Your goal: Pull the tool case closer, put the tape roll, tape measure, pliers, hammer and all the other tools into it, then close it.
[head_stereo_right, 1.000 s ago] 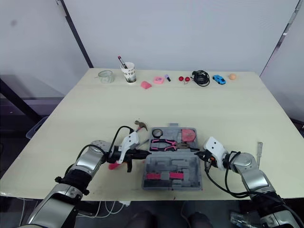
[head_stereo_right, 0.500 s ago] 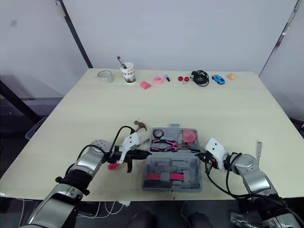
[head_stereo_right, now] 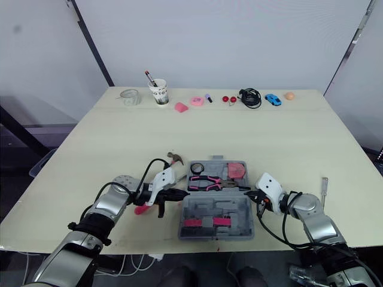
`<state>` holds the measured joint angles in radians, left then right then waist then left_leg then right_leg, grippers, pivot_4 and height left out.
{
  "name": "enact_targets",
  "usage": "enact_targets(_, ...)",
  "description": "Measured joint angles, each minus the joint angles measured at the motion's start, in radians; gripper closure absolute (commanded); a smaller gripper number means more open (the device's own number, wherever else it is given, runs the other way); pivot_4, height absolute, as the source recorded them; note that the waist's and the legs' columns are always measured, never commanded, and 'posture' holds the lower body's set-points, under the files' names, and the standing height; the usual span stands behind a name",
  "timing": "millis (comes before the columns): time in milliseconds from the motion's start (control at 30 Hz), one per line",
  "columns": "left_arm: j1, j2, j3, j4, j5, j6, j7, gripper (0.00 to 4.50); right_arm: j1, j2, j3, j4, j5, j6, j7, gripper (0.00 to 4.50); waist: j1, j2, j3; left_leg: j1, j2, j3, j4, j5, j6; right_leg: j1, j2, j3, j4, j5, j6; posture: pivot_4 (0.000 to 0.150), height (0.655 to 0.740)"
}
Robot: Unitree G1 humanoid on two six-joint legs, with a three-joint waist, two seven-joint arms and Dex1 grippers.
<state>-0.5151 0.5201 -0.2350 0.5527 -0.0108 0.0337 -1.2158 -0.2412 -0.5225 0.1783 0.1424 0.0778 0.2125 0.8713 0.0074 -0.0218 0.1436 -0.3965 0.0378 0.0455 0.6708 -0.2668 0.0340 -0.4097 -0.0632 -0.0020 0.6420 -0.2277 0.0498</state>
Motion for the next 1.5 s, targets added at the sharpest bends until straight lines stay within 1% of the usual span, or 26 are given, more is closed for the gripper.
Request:
enact_targets(300, -0.016, 0.0, -0.001, 0.027, 0.004, -0.006, -0.008, 4.41, -0.016, 0.011, -0.001, 0.031, -0.001, -0.021, -0.005, 4.5, -0.001, 0.0, 0.0, 0.0, 0.0, 0.0, 0.0, 0.0, 0.0, 0.0, 0.0, 0.0, 0.0, 0.0, 0.0, 0.15, 0.74)
enact_targets(767, -0.016, 0.003, 0.0, 0.028, 0.008, -0.013, -0.017, 4.41, -0.016, 0.017, -0.002, 0.032, -0.001, -0.02, -0.006, 4.5, -0.009, 0.0, 0.0, 0.0, 0.0, 0.0, 0.0, 0.0, 0.0, 0.0, 0.0, 0.0, 0.0, 0.0, 0.0, 0.15, 0.74)
enact_targets(1500, -0.016, 0.002, 0.0, 0.028, 0.01, -0.017, -0.02, 4.41, -0.004, 0.003, -0.001, -0.014, 0.006, 0.044, 0.015, 4.5, -0.009, 0.0, 0.0, 0.0, 0.0, 0.0, 0.0, 0.0, 0.0, 0.0, 0.0, 0.0, 0.0, 0.0, 0.0, 0.15, 0.74)
